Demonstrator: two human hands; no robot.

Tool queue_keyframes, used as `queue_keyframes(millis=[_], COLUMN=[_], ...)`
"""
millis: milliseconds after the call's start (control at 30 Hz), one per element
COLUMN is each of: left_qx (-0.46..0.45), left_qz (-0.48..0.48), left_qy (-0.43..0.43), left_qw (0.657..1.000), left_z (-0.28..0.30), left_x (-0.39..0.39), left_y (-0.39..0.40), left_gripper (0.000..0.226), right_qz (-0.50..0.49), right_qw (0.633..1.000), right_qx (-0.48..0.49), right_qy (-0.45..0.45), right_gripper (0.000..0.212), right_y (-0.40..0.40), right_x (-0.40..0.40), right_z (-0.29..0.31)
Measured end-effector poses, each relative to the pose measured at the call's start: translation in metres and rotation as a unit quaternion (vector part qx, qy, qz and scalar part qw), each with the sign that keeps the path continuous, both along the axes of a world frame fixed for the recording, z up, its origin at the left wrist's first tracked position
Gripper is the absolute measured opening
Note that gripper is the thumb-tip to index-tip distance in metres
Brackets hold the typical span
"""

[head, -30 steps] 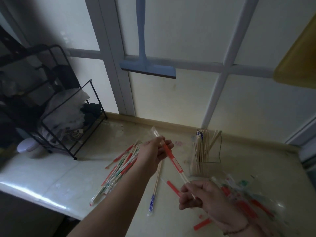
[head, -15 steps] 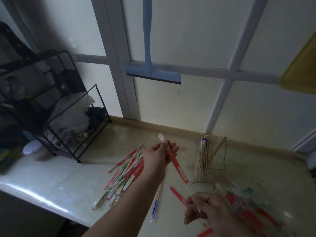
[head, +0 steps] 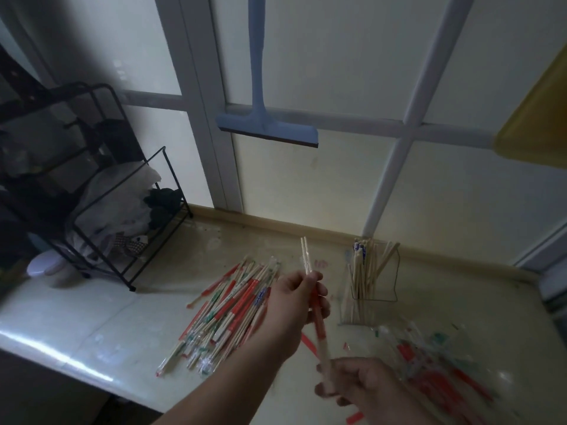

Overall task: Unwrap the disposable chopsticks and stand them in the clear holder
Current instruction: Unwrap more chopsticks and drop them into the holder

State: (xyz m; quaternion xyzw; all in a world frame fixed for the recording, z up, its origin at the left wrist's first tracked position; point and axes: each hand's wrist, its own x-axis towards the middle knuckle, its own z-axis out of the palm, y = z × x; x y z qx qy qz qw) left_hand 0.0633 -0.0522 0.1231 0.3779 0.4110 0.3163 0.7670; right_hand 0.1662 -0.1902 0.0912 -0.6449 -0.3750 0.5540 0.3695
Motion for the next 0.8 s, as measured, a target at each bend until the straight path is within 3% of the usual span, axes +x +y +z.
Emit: queue_keyframes(millis=[100,167,233,400,467,533,600,667,800], left_qx=[0.098,0.145,0.165,0.167,0.163,0.180,0.211,0.213,0.214], left_qz=[-0.142,-0.265,-0.330,-0.391,-0.395,-0.400,-0.400,-0.379,-0.375], left_qy=[0.058,0.088,0.106,0.124,0.122,0.131,0.146,0.143,0.142], left_qw=[0.983,0.949,0.923,0.897,0.896,0.889,0.880,0.889,0.891], left_z=[-0.001,-0.002,-0.002,-0.001,-0.001,-0.002,-0.001,-0.001,-0.001], left_x=[-0.009,-0.011,-0.008,-0.005,-0.009,-0.008,-0.002,0.008,0.017], left_y=[0.002,-0.003,-0.008,-0.012,-0.009,-0.008,-0.009,-0.012,-0.015], left_gripper=[0.018,0.020,0.021,0.023,0.023,0.022,0.022,0.021,0.020], right_qz=[-0.108,-0.181,-0.212,-0.289,-0.297,-0.262,-0.229,-0.235,-0.269], right_qw=[0.992,0.979,0.969,0.947,0.944,0.959,0.970,0.967,0.955], right_qx=[0.046,0.090,0.123,0.131,0.126,0.107,0.083,0.073,0.086], right_qy=[-0.049,-0.035,-0.034,0.045,0.073,0.031,0.018,0.071,0.092], right_gripper=[0.028,0.043,0.042,0.028,0.050,0.077,0.059,0.041,0.030], right_y=[0.007,0.018,0.028,0.033,0.028,0.022,0.018,0.015,0.012], right_x=[0.019,0.034,0.043,0.055,0.065,0.071,0.068,0.060,0.054], right_z=[0.014,0.027,0.036,0.042,0.042,0.042,0.038,0.033,0.028])
